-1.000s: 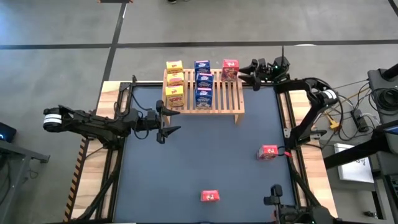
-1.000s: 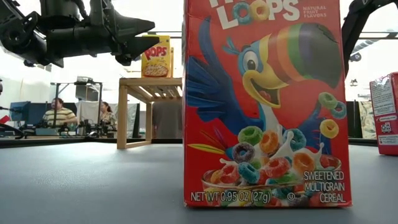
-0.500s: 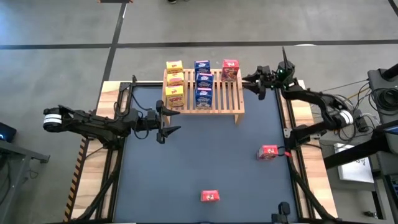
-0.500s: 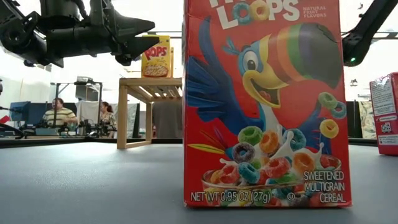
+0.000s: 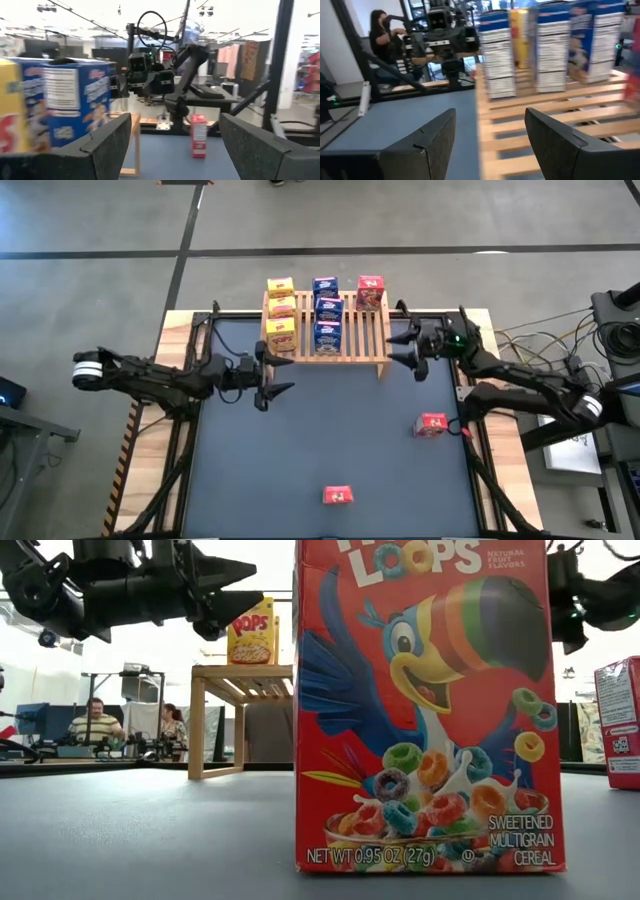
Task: Stack cereal on shelf
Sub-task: Put the bottom red cereal box aligned with the other red cereal box on the shelf
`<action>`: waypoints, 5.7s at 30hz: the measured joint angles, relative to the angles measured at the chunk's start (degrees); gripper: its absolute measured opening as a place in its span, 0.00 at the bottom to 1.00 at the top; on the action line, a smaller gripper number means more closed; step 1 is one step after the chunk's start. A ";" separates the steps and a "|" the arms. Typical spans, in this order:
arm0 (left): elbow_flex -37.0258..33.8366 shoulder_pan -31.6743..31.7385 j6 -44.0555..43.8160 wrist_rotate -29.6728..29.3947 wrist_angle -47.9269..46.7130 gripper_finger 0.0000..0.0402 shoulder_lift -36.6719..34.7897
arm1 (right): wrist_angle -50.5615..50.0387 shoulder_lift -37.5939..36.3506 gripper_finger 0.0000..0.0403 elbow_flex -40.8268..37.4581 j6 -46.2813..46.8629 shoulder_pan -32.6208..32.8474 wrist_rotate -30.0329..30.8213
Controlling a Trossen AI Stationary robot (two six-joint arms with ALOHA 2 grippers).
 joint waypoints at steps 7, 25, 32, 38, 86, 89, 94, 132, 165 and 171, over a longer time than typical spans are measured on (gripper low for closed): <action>6.53 -7.33 1.66 0.03 -8.98 0.70 1.02 | -0.03 -7.01 0.56 -4.11 2.28 13.15 9.66; 25.87 -30.52 4.91 -16.88 -37.80 0.60 10.67 | -0.15 -3.10 0.56 -5.08 -2.90 47.18 35.16; 28.60 -33.48 1.90 -18.36 -38.15 0.60 15.10 | -0.43 -0.47 0.56 -2.37 -3.41 50.66 37.95; 32.74 -37.02 -0.50 -24.75 -45.90 0.59 16.23 | -1.13 1.39 0.56 -0.70 -4.18 50.84 37.99; 41.10 -41.78 -15.77 -17.93 -48.03 0.82 31.27 | -0.42 3.62 0.56 -0.20 -4.04 50.80 39.70; 41.10 -41.70 -16.56 -17.93 -47.50 0.82 32.83 | -0.44 3.62 0.56 -0.20 -3.97 50.80 39.70; 41.10 -41.55 -17.52 -17.90 -43.05 0.82 34.67 | -0.48 3.62 0.56 -0.20 -3.47 50.80 39.70; 47.69 -41.01 -15.85 -17.89 -45.63 0.62 42.75 | -1.51 3.65 0.56 -0.25 -3.45 50.80 41.15; 47.53 -33.15 -4.81 -30.17 -55.31 0.42 26.71 | 0.11 3.65 0.56 -0.25 -0.39 50.82 41.15; 47.53 -29.10 -3.63 -30.49 -55.33 0.42 24.48 | 0.11 3.65 0.56 -0.25 -0.41 50.82 41.04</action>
